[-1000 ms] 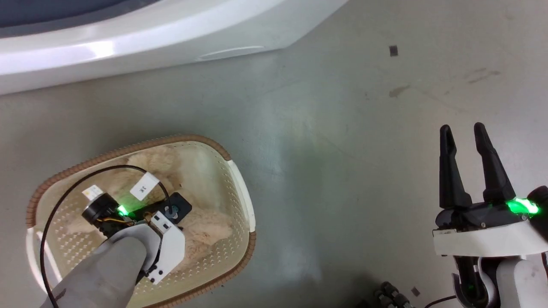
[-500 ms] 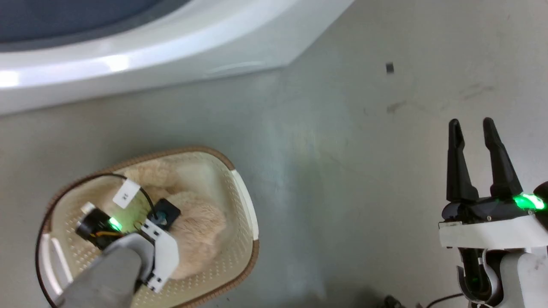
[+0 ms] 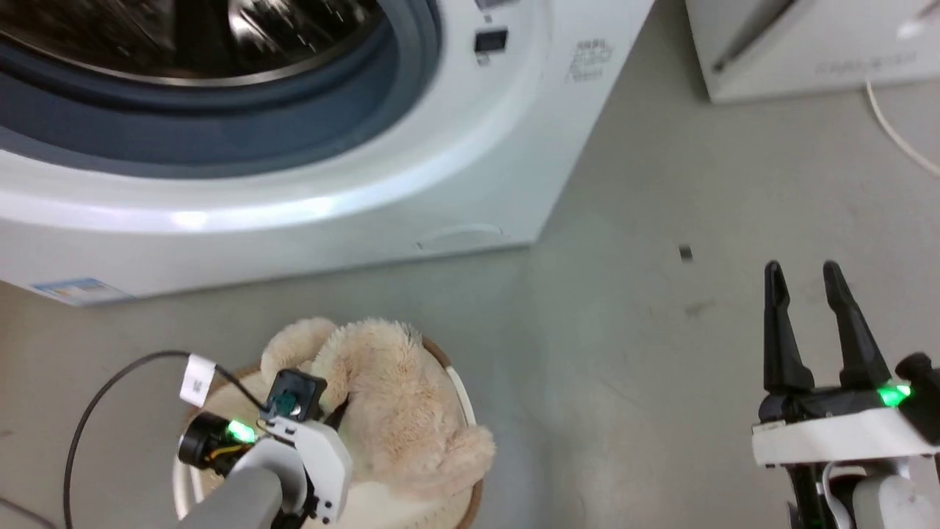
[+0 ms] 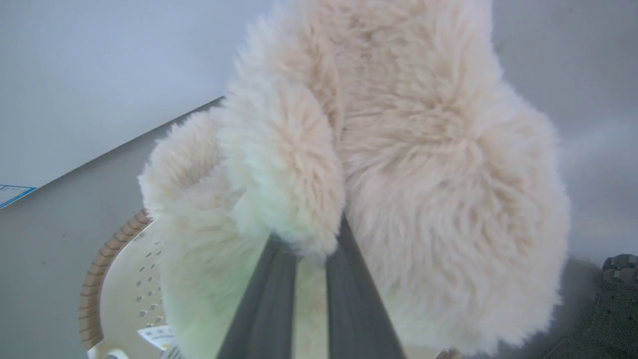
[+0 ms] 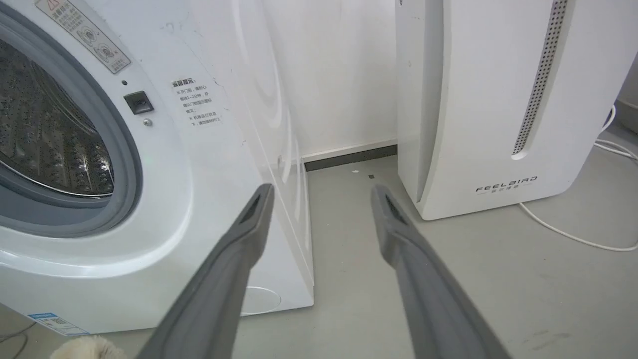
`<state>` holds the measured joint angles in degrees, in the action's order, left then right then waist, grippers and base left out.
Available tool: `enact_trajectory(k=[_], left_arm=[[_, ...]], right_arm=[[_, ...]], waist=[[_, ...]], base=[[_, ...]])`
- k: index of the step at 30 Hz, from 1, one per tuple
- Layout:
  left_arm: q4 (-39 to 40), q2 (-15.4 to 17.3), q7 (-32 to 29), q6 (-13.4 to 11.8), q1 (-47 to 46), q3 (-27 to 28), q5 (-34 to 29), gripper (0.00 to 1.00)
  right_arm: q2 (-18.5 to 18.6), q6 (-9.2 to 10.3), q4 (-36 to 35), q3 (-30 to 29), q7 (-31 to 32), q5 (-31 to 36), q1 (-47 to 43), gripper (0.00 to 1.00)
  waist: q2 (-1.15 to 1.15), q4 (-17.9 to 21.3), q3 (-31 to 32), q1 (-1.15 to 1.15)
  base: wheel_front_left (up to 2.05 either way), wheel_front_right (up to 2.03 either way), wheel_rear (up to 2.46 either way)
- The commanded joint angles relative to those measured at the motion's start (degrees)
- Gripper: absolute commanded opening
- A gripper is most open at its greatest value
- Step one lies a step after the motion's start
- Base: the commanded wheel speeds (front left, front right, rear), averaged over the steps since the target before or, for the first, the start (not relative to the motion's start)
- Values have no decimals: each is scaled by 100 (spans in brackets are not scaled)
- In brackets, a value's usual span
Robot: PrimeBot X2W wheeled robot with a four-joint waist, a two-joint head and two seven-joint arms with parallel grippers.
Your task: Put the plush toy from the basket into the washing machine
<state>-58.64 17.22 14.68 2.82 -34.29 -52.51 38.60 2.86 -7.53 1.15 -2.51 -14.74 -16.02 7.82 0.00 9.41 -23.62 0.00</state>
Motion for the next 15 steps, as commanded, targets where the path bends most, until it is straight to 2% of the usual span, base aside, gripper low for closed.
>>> enact_trajectory(k=[1, 15], left_arm=[[155, 51, 30, -63, 132, 108, -3, 0], [2682, 262, 31, -394, 1197, 1795, -761, 0]], right_arm=[[1, 4, 22, -26, -26, 24, -89, 100], [1, 4, 90, -84, -26, 91, -492, 100]], waist=[[0, -252, 449, 0], [0, -571, 1117, 0]], base=[[0, 0, 0], [0, 0, 0]])
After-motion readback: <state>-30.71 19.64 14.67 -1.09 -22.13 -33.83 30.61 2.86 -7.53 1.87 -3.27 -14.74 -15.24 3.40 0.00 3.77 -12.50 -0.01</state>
